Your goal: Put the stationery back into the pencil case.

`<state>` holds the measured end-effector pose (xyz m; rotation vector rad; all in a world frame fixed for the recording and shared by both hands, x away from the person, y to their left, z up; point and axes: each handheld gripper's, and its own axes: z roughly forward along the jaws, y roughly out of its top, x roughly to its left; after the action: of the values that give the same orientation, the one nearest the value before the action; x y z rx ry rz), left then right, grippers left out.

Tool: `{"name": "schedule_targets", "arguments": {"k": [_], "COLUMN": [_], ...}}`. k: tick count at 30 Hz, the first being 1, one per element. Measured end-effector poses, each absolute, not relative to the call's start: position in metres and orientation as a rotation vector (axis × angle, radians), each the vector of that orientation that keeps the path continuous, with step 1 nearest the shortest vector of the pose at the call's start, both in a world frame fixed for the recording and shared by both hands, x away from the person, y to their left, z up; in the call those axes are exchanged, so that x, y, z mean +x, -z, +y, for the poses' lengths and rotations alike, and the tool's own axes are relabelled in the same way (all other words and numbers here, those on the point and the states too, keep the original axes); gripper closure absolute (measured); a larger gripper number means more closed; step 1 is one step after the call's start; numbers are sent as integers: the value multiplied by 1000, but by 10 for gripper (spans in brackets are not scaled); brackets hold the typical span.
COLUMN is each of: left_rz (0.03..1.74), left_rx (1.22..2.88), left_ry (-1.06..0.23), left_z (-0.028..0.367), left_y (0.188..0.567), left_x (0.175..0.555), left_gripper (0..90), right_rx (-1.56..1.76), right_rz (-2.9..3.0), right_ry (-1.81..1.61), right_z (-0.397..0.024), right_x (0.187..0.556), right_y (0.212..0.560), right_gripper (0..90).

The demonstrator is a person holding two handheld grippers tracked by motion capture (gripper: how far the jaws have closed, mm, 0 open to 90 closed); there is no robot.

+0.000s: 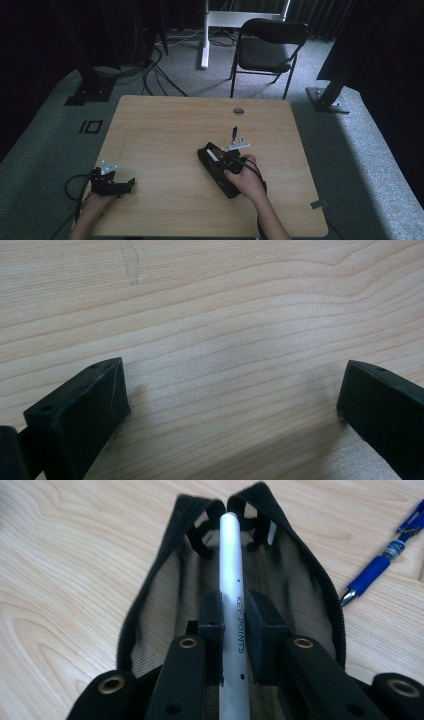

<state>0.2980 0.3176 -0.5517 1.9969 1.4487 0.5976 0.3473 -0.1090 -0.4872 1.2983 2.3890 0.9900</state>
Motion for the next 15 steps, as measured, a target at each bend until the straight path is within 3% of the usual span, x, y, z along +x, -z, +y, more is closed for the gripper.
{"name": "schedule_targets", "arguments": {"k": [15], "left_rz": [1448], "left_rx": [1997], "left_ry": [-598], "left_z": [318], "left_y": [552], "left_x": [298], "left_gripper": [3], "right_rx": [1276], "right_rz": [2480], "right_ry": [-856], "right_z": [-93], "right_x": [359], "right_y": [490], "right_gripper": [784]}}
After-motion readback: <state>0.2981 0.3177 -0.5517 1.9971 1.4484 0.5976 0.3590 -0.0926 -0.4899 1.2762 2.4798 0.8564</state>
